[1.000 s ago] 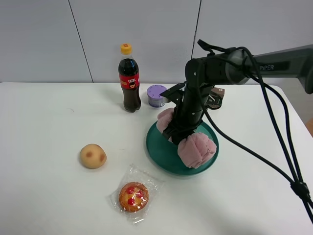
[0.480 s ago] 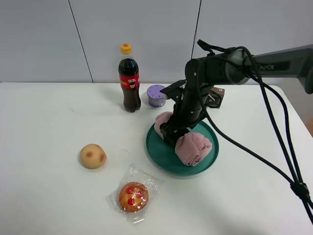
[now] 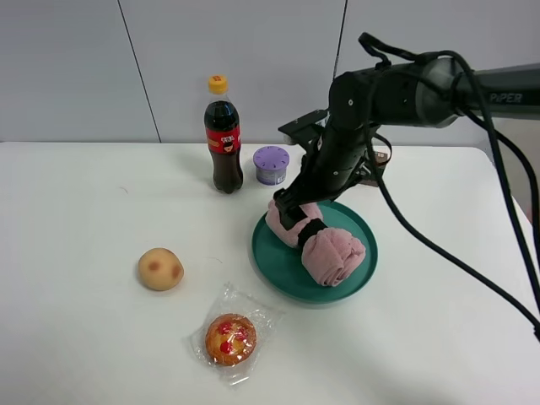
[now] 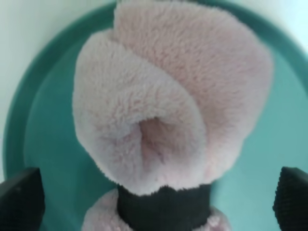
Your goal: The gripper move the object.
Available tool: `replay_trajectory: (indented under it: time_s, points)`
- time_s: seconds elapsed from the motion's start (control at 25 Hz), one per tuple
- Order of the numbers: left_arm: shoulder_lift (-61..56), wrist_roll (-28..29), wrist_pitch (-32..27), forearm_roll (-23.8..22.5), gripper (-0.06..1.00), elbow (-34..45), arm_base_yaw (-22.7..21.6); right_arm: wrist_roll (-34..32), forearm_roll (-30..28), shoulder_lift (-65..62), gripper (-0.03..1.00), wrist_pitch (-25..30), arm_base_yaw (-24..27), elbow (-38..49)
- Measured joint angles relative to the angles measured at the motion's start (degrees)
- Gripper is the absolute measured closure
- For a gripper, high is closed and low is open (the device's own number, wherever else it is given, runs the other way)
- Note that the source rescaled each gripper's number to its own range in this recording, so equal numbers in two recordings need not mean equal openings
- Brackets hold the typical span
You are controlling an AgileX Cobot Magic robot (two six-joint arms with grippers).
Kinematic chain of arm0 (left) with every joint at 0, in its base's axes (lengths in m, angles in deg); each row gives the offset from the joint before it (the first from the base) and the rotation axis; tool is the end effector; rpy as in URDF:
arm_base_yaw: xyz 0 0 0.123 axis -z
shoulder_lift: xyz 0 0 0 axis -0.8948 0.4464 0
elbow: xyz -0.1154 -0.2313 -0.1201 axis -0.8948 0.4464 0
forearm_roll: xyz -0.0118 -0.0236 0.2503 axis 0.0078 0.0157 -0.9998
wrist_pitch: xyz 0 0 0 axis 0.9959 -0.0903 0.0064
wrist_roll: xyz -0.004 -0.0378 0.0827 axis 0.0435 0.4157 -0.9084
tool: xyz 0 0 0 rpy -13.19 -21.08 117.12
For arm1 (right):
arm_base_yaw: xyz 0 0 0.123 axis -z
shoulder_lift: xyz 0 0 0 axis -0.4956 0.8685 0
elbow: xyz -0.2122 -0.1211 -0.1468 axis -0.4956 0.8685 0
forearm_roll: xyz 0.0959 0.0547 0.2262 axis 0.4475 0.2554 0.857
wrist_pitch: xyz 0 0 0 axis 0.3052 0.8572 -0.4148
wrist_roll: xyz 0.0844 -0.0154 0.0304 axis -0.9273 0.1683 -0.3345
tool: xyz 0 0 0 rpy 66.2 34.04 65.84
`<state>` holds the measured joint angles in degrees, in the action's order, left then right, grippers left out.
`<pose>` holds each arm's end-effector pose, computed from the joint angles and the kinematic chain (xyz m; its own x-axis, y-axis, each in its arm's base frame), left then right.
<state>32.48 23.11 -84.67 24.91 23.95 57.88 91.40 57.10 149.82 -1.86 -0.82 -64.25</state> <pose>-0.0066 -0.0056 0.2806 -0.4432 0.0423 -0.8954 -0.0110 0.9986 0.0526 0.3402 0.2052 0.1929 -0.7307 -0.6192 -0.2876 -0.6456 0.7637 -0.0042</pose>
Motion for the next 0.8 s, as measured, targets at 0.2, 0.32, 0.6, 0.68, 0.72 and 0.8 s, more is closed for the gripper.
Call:
replay_trajectory:
  time_s: [0.2, 0.32, 0.6, 0.68, 0.72, 0.8]
  points:
    - [0.0, 0.0, 0.0, 0.0, -0.06, 0.0, 0.0, -5.5, -0.8, -4.3, 0.06, 2.3, 1.5, 0.0]
    - [0.0, 0.0, 0.0, 0.0, -0.06, 0.0, 0.0, -8.0, -0.8, -7.0, 0.06, 3.9, 4.1, 0.0]
    - [0.0, 0.0, 0.0, -0.1, -0.06, 0.0, 0.0, -8.8, -1.9, -11.9, 0.06, 8.8, 12.0, 0.0]
    - [0.0, 0.0, 0.0, -0.1, -0.06, 0.0, 0.0, -8.8, -2.8, -13.3, 0.06, 9.7, 14.4, 0.0]
    - [0.0, 0.0, 0.0, -0.1, -0.06, 0.0, 0.0, -8.8, -3.0, -14.0, 0.06, 10.3, 16.0, 0.0]
    - [0.0, 0.0, 0.0, -0.1, -0.06, 0.0, 0.0, -8.8, -3.1, -15.2, 0.06, 11.6, 18.4, 0.0]
